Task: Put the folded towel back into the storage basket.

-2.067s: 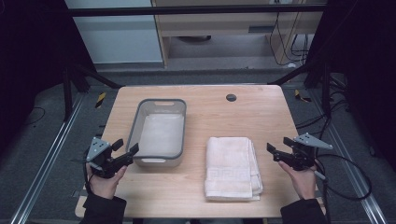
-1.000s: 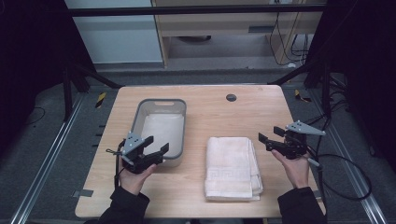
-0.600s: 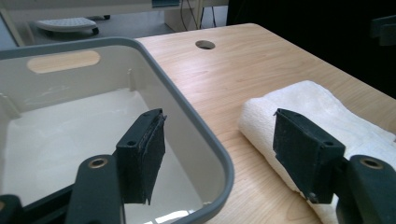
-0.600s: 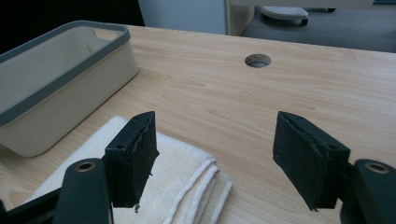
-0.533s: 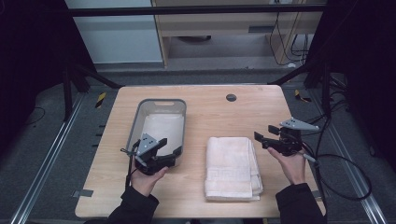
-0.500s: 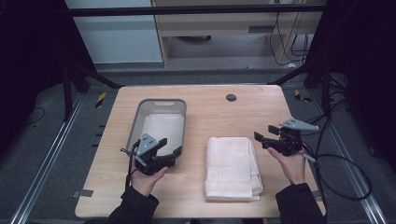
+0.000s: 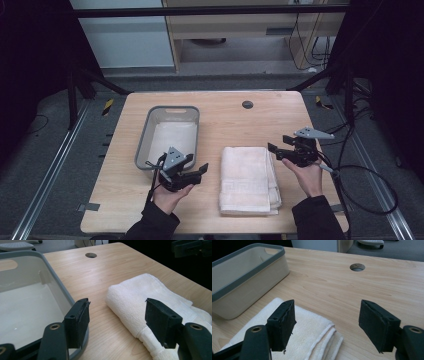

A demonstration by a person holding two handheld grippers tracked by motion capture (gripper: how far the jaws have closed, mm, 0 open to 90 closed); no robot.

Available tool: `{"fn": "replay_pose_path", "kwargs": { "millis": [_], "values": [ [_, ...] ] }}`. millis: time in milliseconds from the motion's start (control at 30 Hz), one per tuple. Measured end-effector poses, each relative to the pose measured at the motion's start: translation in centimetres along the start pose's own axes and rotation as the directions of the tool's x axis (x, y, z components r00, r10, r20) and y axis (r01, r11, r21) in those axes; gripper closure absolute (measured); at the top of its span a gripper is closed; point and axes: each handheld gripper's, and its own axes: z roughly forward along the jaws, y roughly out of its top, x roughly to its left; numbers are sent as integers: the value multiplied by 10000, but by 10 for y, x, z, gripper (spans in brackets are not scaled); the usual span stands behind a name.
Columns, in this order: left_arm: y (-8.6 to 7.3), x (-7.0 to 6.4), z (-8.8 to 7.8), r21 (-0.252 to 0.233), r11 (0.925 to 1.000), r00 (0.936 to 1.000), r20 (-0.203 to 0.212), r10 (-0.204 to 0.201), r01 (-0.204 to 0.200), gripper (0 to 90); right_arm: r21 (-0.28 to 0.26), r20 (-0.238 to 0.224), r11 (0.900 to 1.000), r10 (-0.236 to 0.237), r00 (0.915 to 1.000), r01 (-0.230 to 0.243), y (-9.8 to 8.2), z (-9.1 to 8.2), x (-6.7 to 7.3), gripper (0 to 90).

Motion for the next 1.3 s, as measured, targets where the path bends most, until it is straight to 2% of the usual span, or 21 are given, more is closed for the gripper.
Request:
{"fn": "replay_pose_path", "kwargs": {
  "millis": [133,533,833,1200,1300],
  "values": [
    [-2,-8,6,175,9998,9998,171,83,-85,356,180,-54,9998,-76,10000,77,-5,5,1,284],
    [-10,-22,18,622,9976,9982,528,275,-308,362,658,-52,9976,-190,9998,193,-13,14,4,243],
    [-20,-35,31,1112,9915,9954,755,587,-669,364,954,-28,9951,-242,9997,243,-19,22,5,242],
    [-32,-42,47,1638,9834,9943,846,644,-776,360,1429,70,9888,-445,9990,431,-27,36,8,249],
    [-36,-43,52,1805,9800,9942,819,701,-840,353,1419,38,9898,-139,9999,133,-31,39,6,250]
  ]
}}
